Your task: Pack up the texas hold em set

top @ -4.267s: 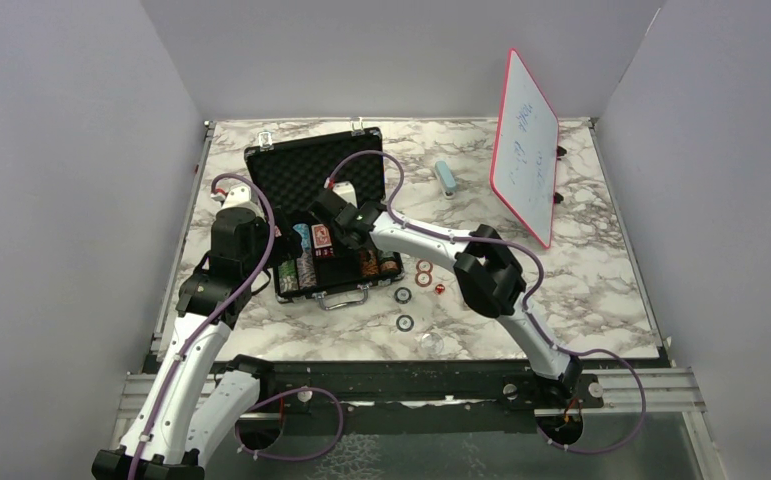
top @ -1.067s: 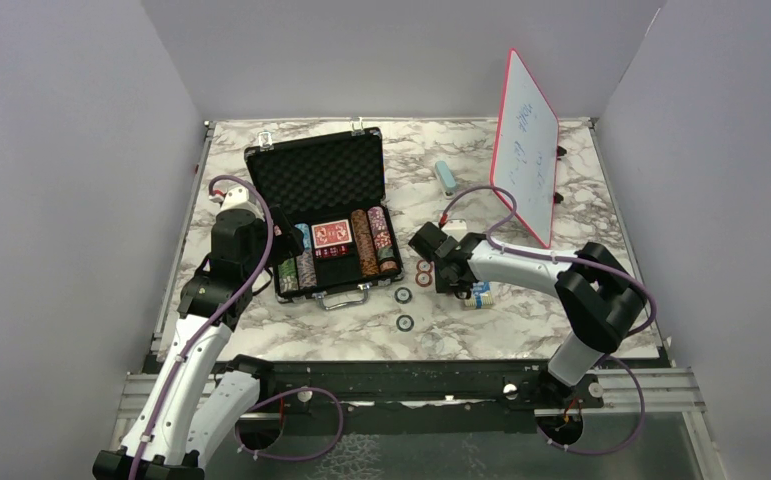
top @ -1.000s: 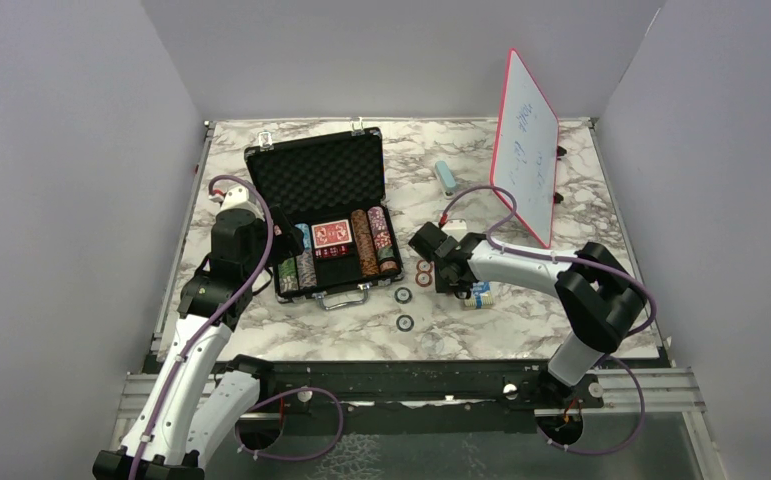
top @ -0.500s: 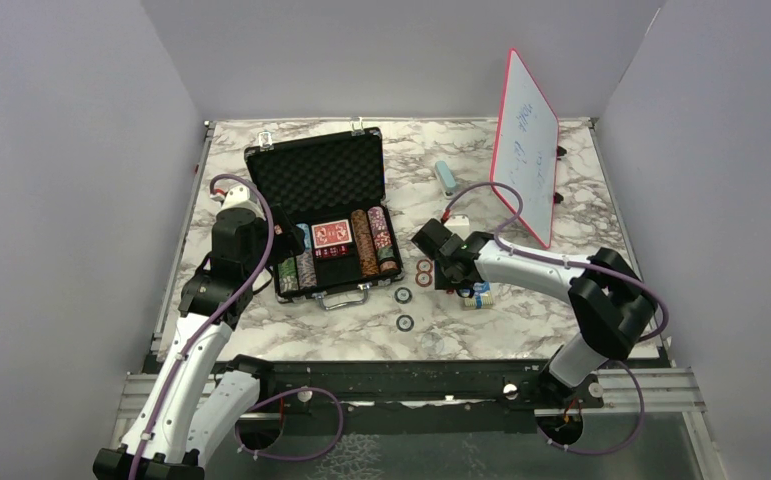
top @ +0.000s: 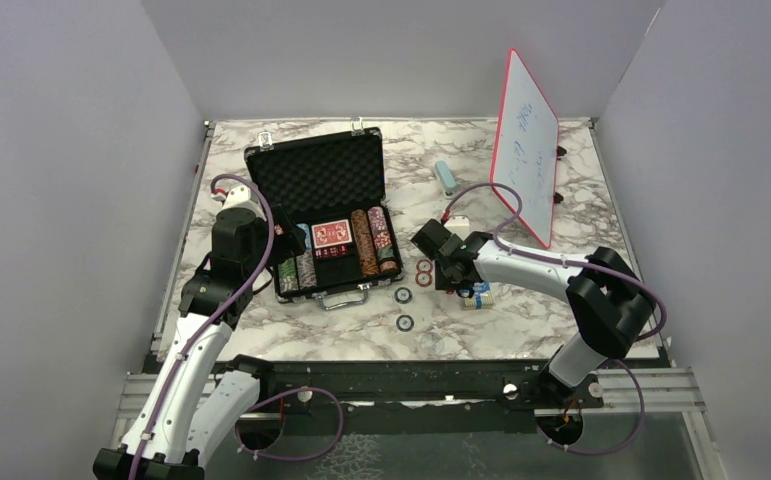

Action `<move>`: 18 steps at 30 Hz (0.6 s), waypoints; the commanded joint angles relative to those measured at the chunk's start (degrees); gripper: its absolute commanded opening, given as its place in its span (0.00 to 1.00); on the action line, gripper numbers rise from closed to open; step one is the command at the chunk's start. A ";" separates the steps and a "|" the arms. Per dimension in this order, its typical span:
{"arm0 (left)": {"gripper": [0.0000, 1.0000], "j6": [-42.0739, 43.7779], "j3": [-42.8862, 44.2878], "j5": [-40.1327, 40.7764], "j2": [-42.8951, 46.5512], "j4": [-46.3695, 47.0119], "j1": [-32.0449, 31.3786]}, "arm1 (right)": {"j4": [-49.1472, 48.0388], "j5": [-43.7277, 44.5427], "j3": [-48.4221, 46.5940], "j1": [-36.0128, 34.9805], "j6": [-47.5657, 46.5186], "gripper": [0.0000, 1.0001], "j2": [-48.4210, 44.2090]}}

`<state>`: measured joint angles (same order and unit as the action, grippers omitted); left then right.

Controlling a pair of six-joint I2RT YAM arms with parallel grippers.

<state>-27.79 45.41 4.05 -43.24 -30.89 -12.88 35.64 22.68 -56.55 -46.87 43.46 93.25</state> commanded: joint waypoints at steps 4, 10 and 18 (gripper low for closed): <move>0.76 0.77 -0.53 -1.31 0.30 1.72 -0.21 | -0.68 0.16 0.83 0.55 0.48 0.32 0.95; 0.76 0.98 -0.62 -1.31 0.57 1.74 -0.21 | -0.75 -0.35 0.85 0.64 0.65 0.30 1.03; 0.76 0.91 -0.81 -0.94 0.71 1.72 -0.21 | -0.72 -2.09 -1.80 0.64 -1.78 0.12 0.23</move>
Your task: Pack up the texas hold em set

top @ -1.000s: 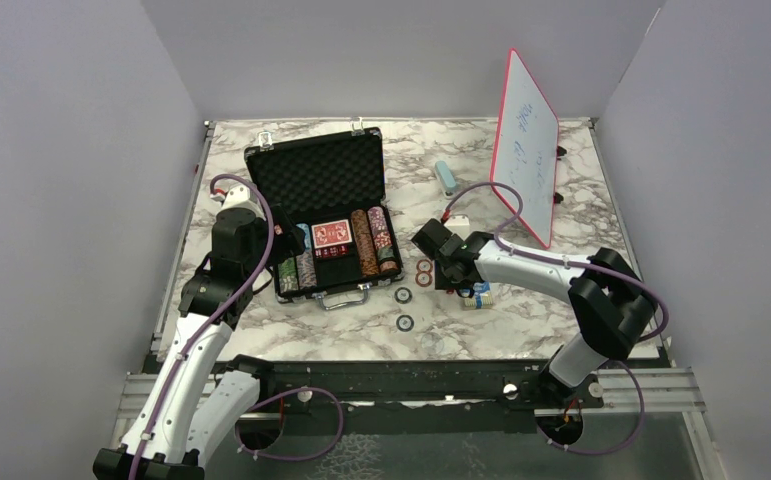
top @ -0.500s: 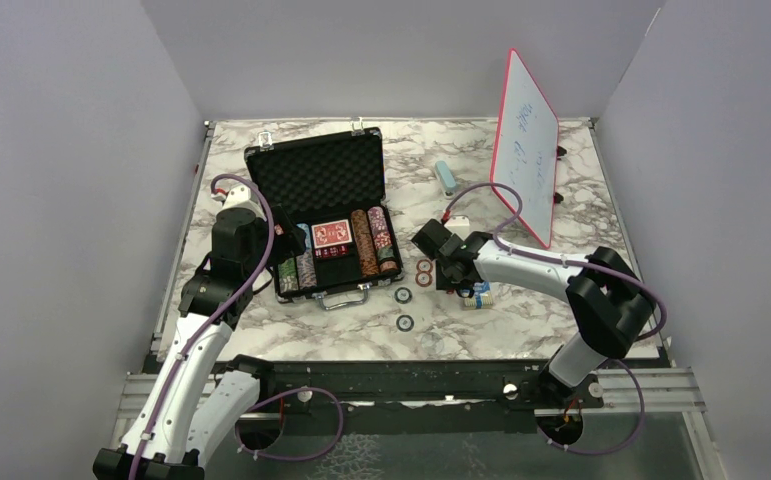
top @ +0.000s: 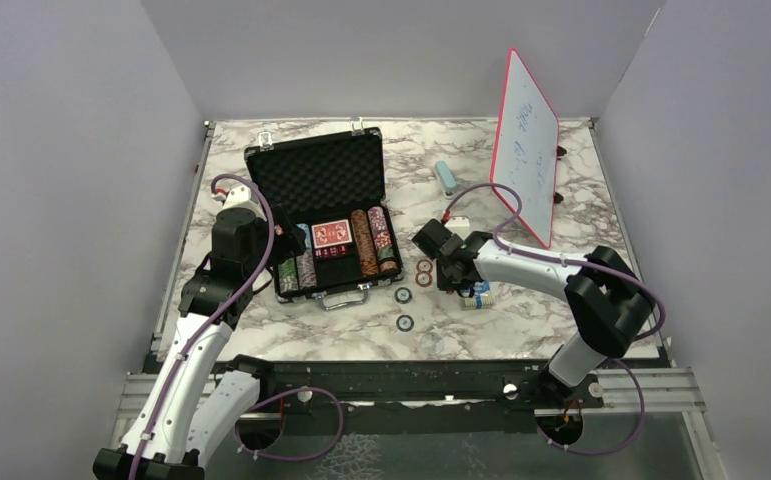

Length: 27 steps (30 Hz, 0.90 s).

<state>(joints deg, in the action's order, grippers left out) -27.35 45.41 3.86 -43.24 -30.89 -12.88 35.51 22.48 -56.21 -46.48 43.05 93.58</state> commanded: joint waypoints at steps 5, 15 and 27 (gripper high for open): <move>0.75 0.10 -1.04 -0.44 0.78 1.73 -0.21 | 0.28 -4.23 -8.12 -0.25 -2.80 0.11 0.08; 0.75 -0.07 -2.39 -0.26 1.00 1.74 -0.21 | 0.59 -7.40 -29.39 -6.78 -6.21 0.11 12.03; 0.75 0.02 -4.26 -0.85 2.63 1.56 -0.21 | 2.52 -6.65 -48.55 -9.58 -8.59 0.11 27.39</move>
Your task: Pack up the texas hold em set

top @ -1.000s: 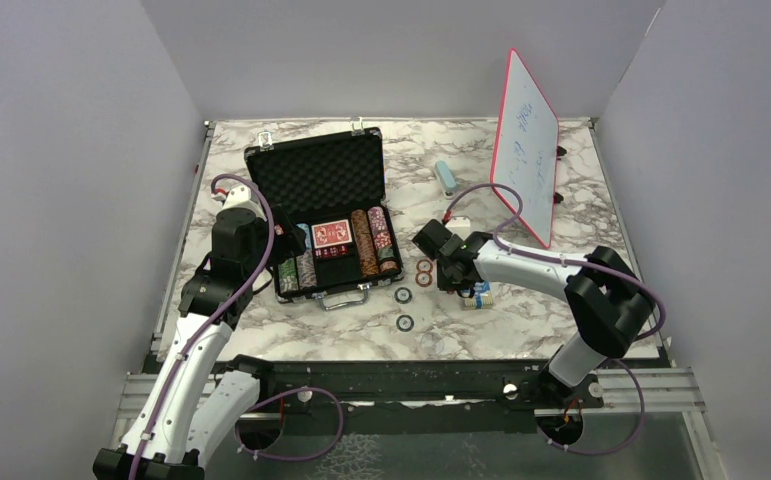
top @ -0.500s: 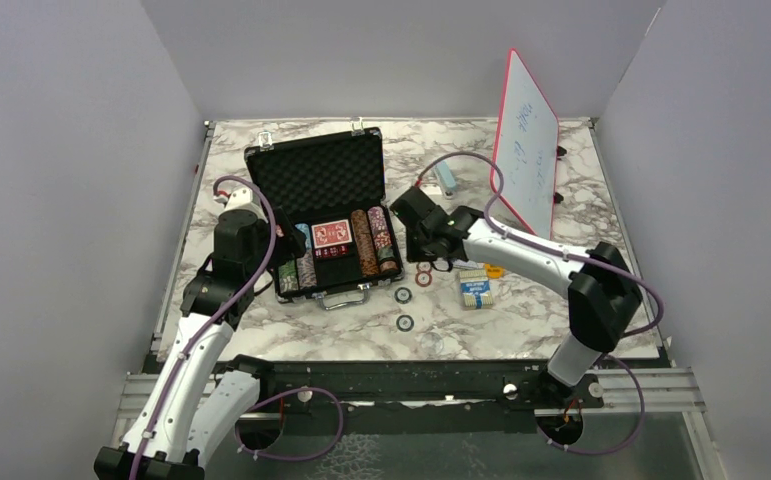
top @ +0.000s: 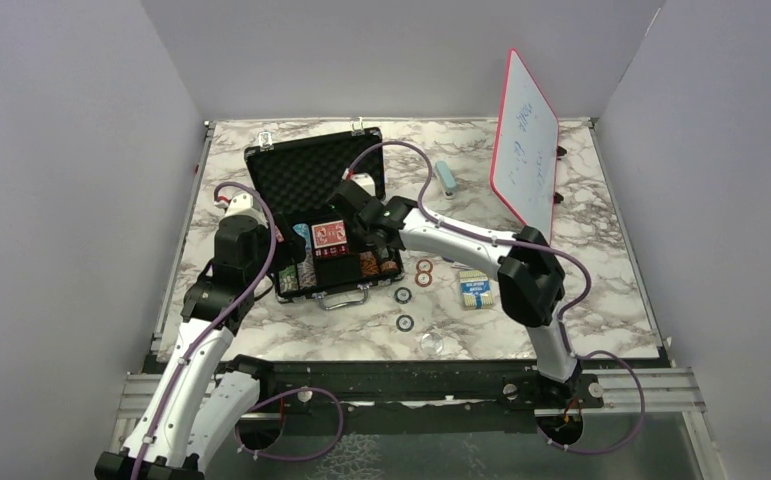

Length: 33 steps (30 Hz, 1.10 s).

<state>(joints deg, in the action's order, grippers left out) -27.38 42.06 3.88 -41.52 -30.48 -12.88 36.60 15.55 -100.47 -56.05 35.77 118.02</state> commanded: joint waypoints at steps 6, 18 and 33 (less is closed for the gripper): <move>0.75 0.12 -0.89 -0.85 0.73 1.13 -0.21 | 3.75 1.15 -10.80 0.01 -1.32 0.11 8.53; 0.75 0.20 -0.90 -0.91 1.32 1.13 -0.21 | 6.58 5.85 -14.89 -0.11 -3.19 0.11 13.65; 0.75 0.73 -1.19 -0.50 2.19 0.61 -0.21 | 4.72 5.20 -14.73 -0.10 -4.63 0.12 16.46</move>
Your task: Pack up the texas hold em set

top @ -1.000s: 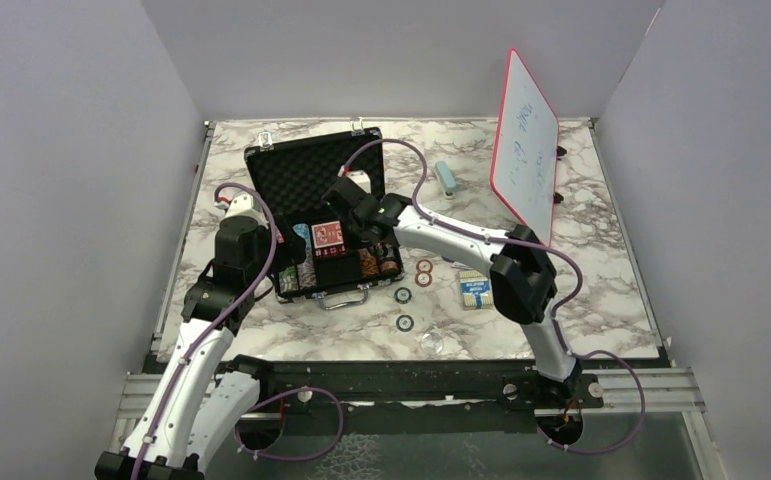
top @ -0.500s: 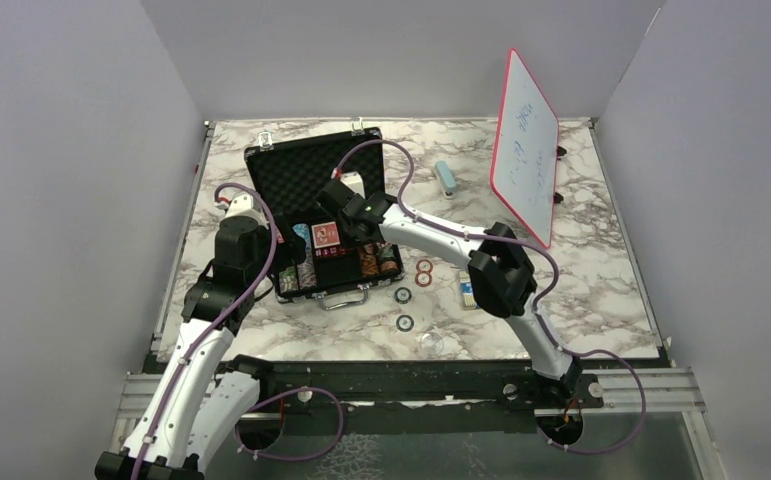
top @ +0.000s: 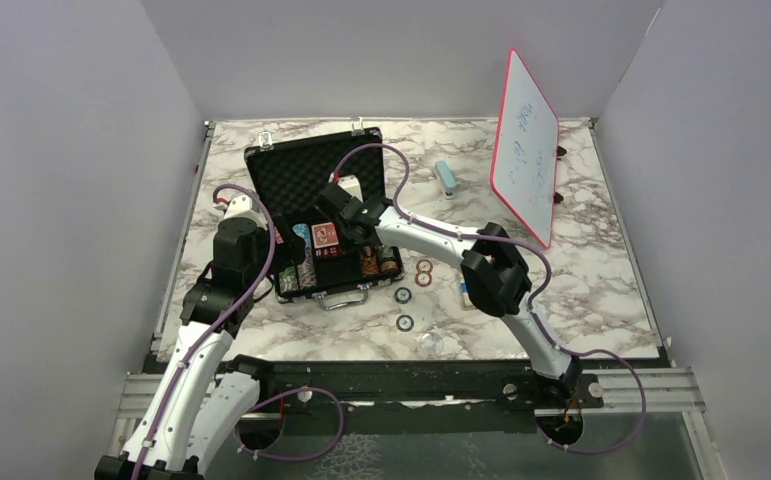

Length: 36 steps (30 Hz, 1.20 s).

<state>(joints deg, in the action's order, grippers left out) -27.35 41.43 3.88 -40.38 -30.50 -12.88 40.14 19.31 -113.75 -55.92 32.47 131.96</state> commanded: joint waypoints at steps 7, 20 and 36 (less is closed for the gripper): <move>0.75 0.91 -0.59 -0.26 1.35 0.20 -0.21 | 1.21 1.01 -2.21 -0.22 -1.79 0.17 3.19; 0.75 0.12 -0.17 0.01 1.14 0.02 -0.21 | 1.71 0.61 -3.47 -0.22 -1.78 0.36 -1.12; 0.75 -1.08 1.12 -1.93 0.81 -0.80 -0.17 | -2.27 -3.34 5.28 -0.15 -2.06 0.30 -11.46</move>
<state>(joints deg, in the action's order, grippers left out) -27.62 41.43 3.84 -39.86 -30.57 -12.88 39.29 18.46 -111.66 -55.92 31.22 123.55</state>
